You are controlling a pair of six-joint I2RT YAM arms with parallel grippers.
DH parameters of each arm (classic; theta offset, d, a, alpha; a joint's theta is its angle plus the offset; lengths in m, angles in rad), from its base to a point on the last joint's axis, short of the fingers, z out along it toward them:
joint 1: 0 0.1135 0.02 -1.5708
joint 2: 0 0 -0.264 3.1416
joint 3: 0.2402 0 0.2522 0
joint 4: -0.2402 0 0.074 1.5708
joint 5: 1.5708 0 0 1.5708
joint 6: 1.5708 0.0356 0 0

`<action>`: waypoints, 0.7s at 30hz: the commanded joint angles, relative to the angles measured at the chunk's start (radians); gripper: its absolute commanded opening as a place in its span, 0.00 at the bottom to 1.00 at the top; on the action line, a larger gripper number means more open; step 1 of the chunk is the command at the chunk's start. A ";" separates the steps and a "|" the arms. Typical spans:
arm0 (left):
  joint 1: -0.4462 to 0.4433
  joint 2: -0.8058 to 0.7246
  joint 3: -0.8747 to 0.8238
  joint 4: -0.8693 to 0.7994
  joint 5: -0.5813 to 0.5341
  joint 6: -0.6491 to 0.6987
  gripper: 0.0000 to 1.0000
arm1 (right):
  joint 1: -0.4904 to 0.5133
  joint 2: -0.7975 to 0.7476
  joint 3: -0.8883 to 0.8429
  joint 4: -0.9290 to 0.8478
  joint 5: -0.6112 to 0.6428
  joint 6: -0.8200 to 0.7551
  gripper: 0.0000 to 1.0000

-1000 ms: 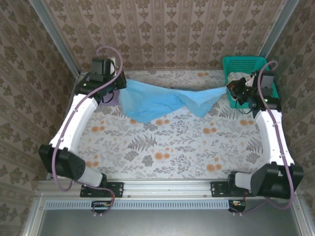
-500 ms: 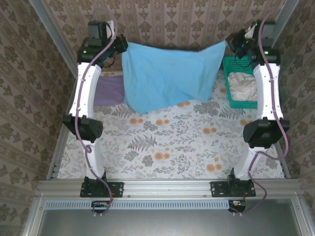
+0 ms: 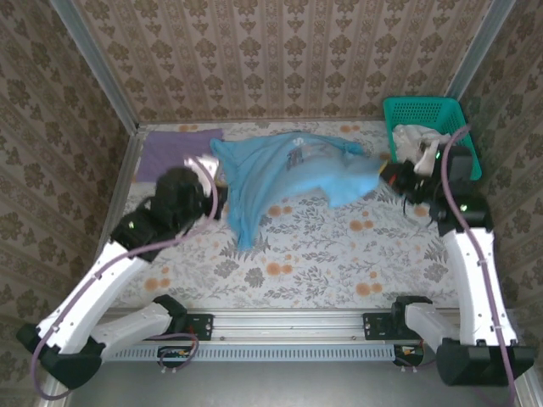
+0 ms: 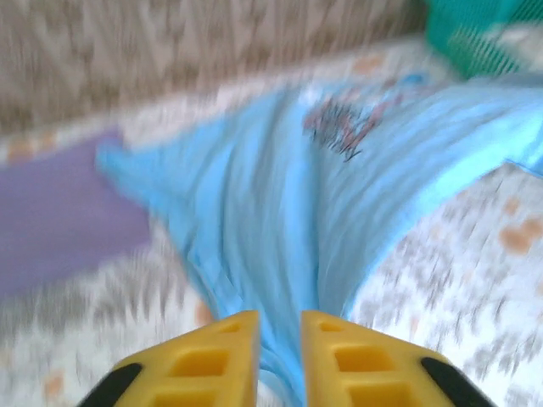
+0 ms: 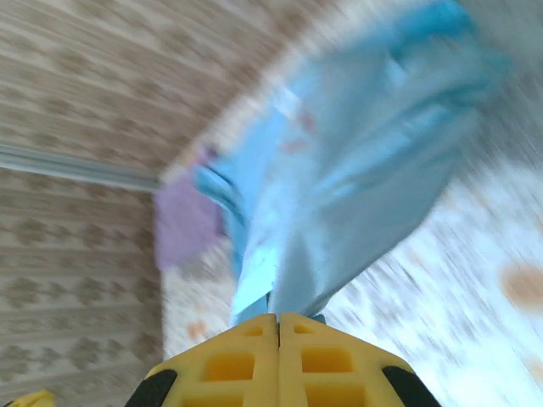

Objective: Fold and stack the t-shirts

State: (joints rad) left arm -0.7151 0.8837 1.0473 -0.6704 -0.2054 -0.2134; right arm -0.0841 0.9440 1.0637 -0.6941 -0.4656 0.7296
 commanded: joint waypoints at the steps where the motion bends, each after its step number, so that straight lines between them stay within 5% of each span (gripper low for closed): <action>1: -0.029 -0.199 -0.140 -0.155 -0.297 -0.193 0.36 | -0.006 -0.168 -0.223 -0.137 0.060 0.006 0.12; 3: -0.019 -0.275 -0.194 -0.177 -0.403 -0.253 0.50 | -0.009 -0.218 -0.333 -0.189 0.108 0.058 0.46; 6: 0.026 -0.274 -0.239 -0.056 -0.403 -0.211 0.67 | -0.033 -0.206 -0.360 -0.264 0.236 0.111 0.58; 9: 0.107 -0.131 -0.185 -0.025 -0.322 -0.201 0.73 | -0.039 -0.125 -0.311 -0.199 0.312 0.112 0.61; 13: 0.271 0.131 -0.101 0.030 0.004 -0.230 0.76 | -0.028 0.036 -0.250 -0.078 0.328 0.116 0.60; 16: 0.345 0.358 -0.003 0.001 0.151 -0.254 0.77 | 0.008 0.159 -0.227 0.006 0.298 0.092 0.59; 21: 0.373 0.659 0.150 -0.134 0.233 -0.236 0.75 | 0.110 0.361 -0.195 0.067 0.274 0.033 0.56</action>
State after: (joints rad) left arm -0.3557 1.4799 1.1500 -0.7128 -0.0998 -0.4347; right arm -0.0170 1.2373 0.8394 -0.6815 -0.1879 0.8028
